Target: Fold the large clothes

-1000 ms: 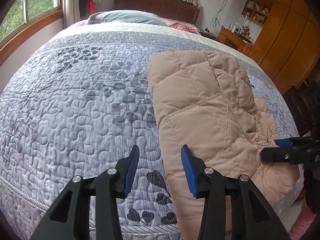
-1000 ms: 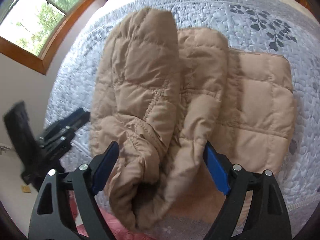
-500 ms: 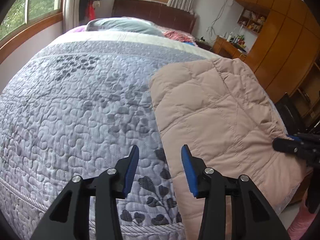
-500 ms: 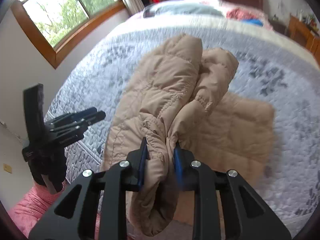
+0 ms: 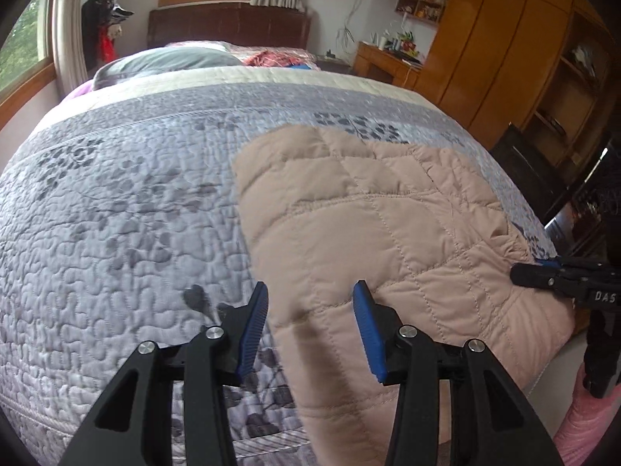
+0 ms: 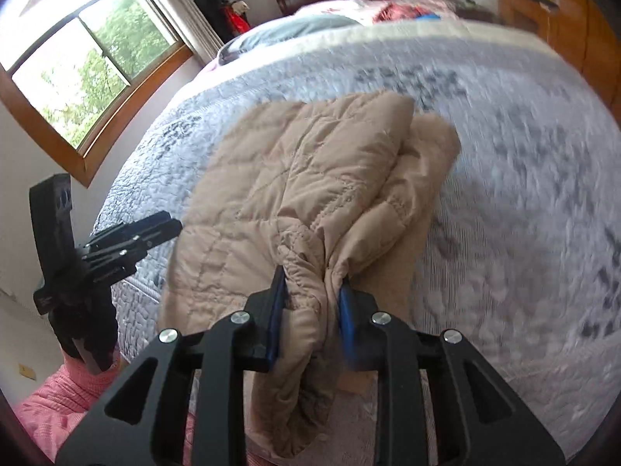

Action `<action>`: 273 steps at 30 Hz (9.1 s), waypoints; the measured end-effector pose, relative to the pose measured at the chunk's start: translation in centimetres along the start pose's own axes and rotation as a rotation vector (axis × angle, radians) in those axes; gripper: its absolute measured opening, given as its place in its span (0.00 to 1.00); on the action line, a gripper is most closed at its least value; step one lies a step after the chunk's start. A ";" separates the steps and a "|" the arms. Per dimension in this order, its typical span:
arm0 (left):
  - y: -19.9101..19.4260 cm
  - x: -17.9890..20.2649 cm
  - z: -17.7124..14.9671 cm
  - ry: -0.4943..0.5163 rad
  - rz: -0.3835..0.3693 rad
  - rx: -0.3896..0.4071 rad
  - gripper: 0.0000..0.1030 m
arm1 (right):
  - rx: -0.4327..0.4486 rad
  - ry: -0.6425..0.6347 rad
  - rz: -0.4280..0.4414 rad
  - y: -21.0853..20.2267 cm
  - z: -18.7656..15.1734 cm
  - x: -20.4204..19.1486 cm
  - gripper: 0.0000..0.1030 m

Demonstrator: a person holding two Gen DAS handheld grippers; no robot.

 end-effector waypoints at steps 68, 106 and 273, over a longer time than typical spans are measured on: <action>-1.3 5.9 1.0 0.090 -0.183 0.000 0.23 | 0.151 -0.042 -0.086 -1.0 2.0 2.1 0.25; 4.2 3.1 -2.7 0.097 -0.125 -0.070 0.19 | 0.020 -0.069 -0.060 4.9 -3.3 0.7 0.24; -1.5 -8.2 1.7 -0.100 0.290 0.089 0.92 | 0.196 -0.105 -0.190 -1.8 -1.4 -4.1 0.97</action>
Point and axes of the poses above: each gripper's, at about its wrist camera, not at the fingertips, and y roughly the way its jaws point, x to its right, z to its top, the point moved 1 cm from there along y, roughly the way its jaws point, and after that the axes turned 3 degrees about x, right-handed, at the moved point
